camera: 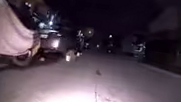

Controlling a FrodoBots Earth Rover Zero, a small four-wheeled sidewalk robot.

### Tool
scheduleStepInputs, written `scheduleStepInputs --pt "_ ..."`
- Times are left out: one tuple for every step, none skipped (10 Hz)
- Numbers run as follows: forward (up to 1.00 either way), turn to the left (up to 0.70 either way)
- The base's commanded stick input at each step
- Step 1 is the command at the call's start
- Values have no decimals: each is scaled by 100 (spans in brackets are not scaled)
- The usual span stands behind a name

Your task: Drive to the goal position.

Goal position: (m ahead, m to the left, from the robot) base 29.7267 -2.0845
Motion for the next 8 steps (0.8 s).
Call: scheduleStepInputs --pt "85 0" --pt "85 0" --pt "85 0" --pt "85 0" --pt "85 -34" --pt "85 -34" --pt "85 -34" --pt "85 -1"
